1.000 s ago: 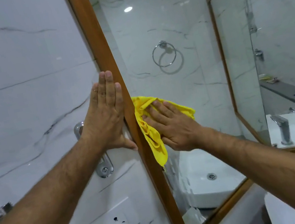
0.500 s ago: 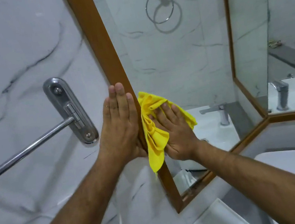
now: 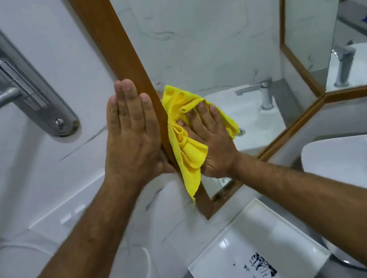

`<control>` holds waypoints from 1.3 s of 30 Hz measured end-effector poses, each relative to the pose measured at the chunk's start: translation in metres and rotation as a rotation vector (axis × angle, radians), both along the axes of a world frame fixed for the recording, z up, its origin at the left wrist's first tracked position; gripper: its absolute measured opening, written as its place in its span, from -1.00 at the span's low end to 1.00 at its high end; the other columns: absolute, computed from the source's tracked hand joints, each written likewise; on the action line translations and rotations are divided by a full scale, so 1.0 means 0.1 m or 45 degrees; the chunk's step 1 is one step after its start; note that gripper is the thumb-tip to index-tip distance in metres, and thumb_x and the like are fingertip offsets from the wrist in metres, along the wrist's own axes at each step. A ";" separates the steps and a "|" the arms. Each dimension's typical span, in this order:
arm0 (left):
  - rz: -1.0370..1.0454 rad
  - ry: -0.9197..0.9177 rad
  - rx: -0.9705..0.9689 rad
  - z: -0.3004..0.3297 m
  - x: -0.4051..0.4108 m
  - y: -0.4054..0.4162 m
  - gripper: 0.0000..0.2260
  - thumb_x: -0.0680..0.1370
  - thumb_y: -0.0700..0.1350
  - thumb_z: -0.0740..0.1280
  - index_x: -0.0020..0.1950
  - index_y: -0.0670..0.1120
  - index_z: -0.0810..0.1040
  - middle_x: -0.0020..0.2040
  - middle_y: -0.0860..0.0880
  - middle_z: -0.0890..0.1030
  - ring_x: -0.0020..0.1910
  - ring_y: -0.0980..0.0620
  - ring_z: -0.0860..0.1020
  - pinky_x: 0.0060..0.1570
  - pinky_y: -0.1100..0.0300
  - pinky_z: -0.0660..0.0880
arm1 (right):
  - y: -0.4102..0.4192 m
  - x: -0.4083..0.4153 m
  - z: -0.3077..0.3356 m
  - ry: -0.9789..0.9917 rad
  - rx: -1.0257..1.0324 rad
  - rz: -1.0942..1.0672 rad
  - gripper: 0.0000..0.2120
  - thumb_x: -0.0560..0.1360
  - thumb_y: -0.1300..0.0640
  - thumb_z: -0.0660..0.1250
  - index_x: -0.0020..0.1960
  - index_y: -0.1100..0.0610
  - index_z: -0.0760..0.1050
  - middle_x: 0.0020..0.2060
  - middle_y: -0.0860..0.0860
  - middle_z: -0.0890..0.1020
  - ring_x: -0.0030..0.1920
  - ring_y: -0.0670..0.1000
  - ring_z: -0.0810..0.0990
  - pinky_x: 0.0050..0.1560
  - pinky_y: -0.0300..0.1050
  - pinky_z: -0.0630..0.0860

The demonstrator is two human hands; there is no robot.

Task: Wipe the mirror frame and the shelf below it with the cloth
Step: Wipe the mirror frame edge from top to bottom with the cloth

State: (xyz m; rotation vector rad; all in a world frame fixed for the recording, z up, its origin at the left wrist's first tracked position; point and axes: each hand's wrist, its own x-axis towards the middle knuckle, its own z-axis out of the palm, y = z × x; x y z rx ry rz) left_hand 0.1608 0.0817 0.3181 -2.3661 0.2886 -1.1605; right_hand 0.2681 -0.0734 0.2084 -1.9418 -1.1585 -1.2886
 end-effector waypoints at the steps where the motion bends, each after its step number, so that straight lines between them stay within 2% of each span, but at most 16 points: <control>1: 0.010 0.013 -0.027 -0.03 -0.01 -0.01 0.23 0.31 0.52 0.36 0.49 -0.46 0.04 0.44 -0.59 0.15 0.48 -0.53 0.07 0.56 -0.24 -0.20 | -0.04 -0.02 -0.21 0.005 -0.073 -0.007 -0.36 0.57 -0.17 0.02 0.57 0.08 0.07 0.61 0.05 -0.04 0.59 0.20 -0.14 0.52 0.31 -0.08; 4: 0.057 0.097 -0.101 -0.23 -0.08 -0.06 0.24 0.29 0.46 0.42 0.52 -0.44 0.00 0.48 -0.57 0.11 0.50 -0.50 0.05 0.56 -0.21 -0.25 | -0.21 -0.02 -0.54 -0.038 -0.298 -0.044 -0.41 0.61 -0.15 -0.05 0.58 0.07 0.10 0.54 0.13 0.19 0.58 0.24 -0.04 0.53 0.27 -0.08; 8: 0.147 0.164 -0.126 -0.45 -0.19 -0.16 0.36 0.25 0.40 0.53 0.57 -0.37 -0.23 0.55 -0.45 -0.11 0.58 -0.38 -0.18 0.57 -0.17 -0.28 | -0.52 0.12 -0.35 -0.234 -0.559 0.006 -0.50 0.60 0.02 0.09 0.52 0.09 0.23 0.48 0.12 0.35 0.50 0.26 0.22 0.48 0.27 0.15; 10: 0.123 0.094 -0.099 -0.46 -0.18 -0.15 0.28 0.34 0.41 0.46 0.57 -0.35 -0.23 0.58 -0.39 -0.28 0.59 -0.32 -0.28 0.58 -0.17 -0.26 | -0.49 0.11 -0.06 -0.225 -0.465 0.002 -0.48 0.56 0.15 0.15 0.52 0.14 0.22 0.48 0.15 0.31 0.50 0.26 0.24 0.47 0.29 0.18; 12: 0.074 0.086 -0.080 -0.47 -0.13 -0.17 0.23 0.37 0.45 0.40 0.58 -0.36 -0.15 0.58 -0.34 -0.35 0.58 -0.30 -0.31 0.57 -0.18 -0.26 | -0.38 0.06 0.19 -0.118 -0.294 -0.012 -0.52 0.60 0.16 0.08 0.50 0.21 0.21 0.47 0.23 0.33 0.50 0.29 0.23 0.45 0.34 0.18; 15: 0.060 0.137 -0.076 -0.70 0.02 -0.11 0.27 0.29 0.48 0.45 0.57 -0.36 -0.06 0.59 -0.36 -0.27 0.58 -0.34 -0.31 0.57 -0.20 -0.27 | -0.19 0.07 0.14 -0.053 -0.175 0.028 -0.57 0.66 0.08 -0.07 0.47 0.21 0.23 0.42 0.29 0.39 0.48 0.31 0.18 0.41 0.40 0.19; 19: 0.072 0.125 -0.129 -1.05 -0.07 -0.11 0.28 0.30 0.29 0.58 0.58 -0.37 -0.16 0.59 -0.36 -0.29 0.57 -0.42 -0.24 0.56 -0.26 -0.21 | -0.18 -0.04 -0.50 -0.059 -0.159 0.102 -0.59 0.67 0.08 -0.01 0.47 0.17 0.27 0.47 0.19 0.33 0.57 0.24 0.07 0.47 0.32 0.09; 22: 0.122 0.192 -0.129 -1.43 -0.02 -0.13 0.27 0.27 0.14 0.65 0.56 -0.40 -0.15 0.58 -0.40 -0.27 0.55 -0.47 -0.21 0.55 -0.31 -0.18 | -0.26 -0.08 -1.21 0.022 -0.269 0.084 -0.64 0.70 0.07 -0.03 0.43 0.13 0.32 0.43 0.13 0.41 0.46 0.26 0.27 0.48 0.26 0.08; 25: 0.234 0.321 -0.127 -1.72 -0.04 -0.22 0.30 0.22 0.10 0.68 0.56 -0.41 -0.13 0.58 -0.43 -0.24 0.54 -0.51 -0.20 0.55 -0.33 -0.16 | -0.54 -0.16 -1.77 0.088 -0.549 0.153 -0.64 0.68 0.18 -0.04 0.42 0.11 0.34 0.33 0.11 0.54 0.37 0.24 0.38 0.39 0.25 0.30; 28: 0.287 0.461 -0.151 -1.86 -0.14 -0.33 0.38 0.08 0.25 0.68 0.55 -0.38 -0.06 0.57 -0.44 -0.23 0.54 -0.49 -0.26 0.54 -0.32 -0.22 | -0.76 -0.25 -1.94 0.232 -0.883 0.194 -0.51 0.54 0.23 0.06 0.47 0.08 0.28 0.38 0.05 0.52 0.40 0.19 0.45 0.31 0.26 0.42; 30: 0.340 0.620 -0.213 -1.93 -0.26 -0.43 0.47 -0.09 0.26 0.69 0.53 -0.38 -0.01 0.57 -0.42 -0.27 0.54 -0.48 -0.27 0.52 -0.32 -0.18 | -0.81 -0.29 -1.84 0.398 -0.971 0.208 -0.49 0.50 0.19 0.17 0.45 0.06 0.29 0.40 0.03 0.50 0.41 0.15 0.45 0.32 0.24 0.39; 33: 0.418 0.896 -0.317 -2.12 -0.56 -0.53 0.52 -0.16 0.27 0.68 0.55 -0.37 0.01 0.58 -0.44 -0.17 0.57 -0.44 -0.16 0.52 -0.29 -0.12 | -0.84 -0.34 -1.67 0.627 -0.971 0.311 -0.52 0.42 0.19 0.43 0.32 0.08 0.46 0.36 0.08 0.53 0.39 0.18 0.47 0.31 0.21 0.41; 35: 0.457 1.080 -0.370 -2.31 -0.80 -0.57 0.49 -0.15 0.33 0.65 0.54 -0.39 0.09 0.58 -0.45 0.00 0.58 -0.42 -0.01 0.53 -0.25 -0.09 | -0.87 -0.39 -1.60 0.667 -0.915 0.329 -0.65 0.38 0.19 0.43 0.16 0.10 0.56 0.17 0.12 0.65 0.21 0.21 0.61 0.17 0.10 0.53; 36: 0.468 1.144 -0.383 -2.43 -0.93 -0.57 0.47 -0.13 0.38 0.62 0.52 -0.40 0.14 0.56 -0.45 0.09 0.56 -0.40 0.07 0.53 -0.24 -0.05 | -0.88 -0.42 -1.58 0.679 -0.918 0.317 -0.73 0.36 0.18 0.39 0.07 0.09 0.59 0.01 0.11 0.69 0.04 0.21 0.66 0.01 0.04 0.59; 38: 0.490 1.232 -0.425 -2.64 -1.15 -0.57 0.40 -0.07 0.45 0.56 0.50 -0.39 0.22 0.55 -0.43 0.17 0.53 -0.39 0.16 0.49 -0.23 0.02 | -0.88 -0.55 -1.59 0.636 -1.032 0.229 -0.87 0.33 0.14 0.38 -0.12 0.04 0.57 -0.28 0.01 0.63 -0.27 0.16 0.61 -0.30 -0.07 0.53; 39: 0.494 1.274 -0.453 -2.75 -1.23 -0.55 0.37 -0.03 0.49 0.52 0.49 -0.38 0.24 0.56 -0.42 0.16 0.52 -0.40 0.19 0.49 -0.23 0.02 | -0.88 -0.61 -1.67 0.585 -1.069 0.190 -0.95 0.35 0.11 0.39 -0.19 0.02 0.55 -0.35 -0.02 0.58 -0.34 0.11 0.56 -0.36 -0.10 0.47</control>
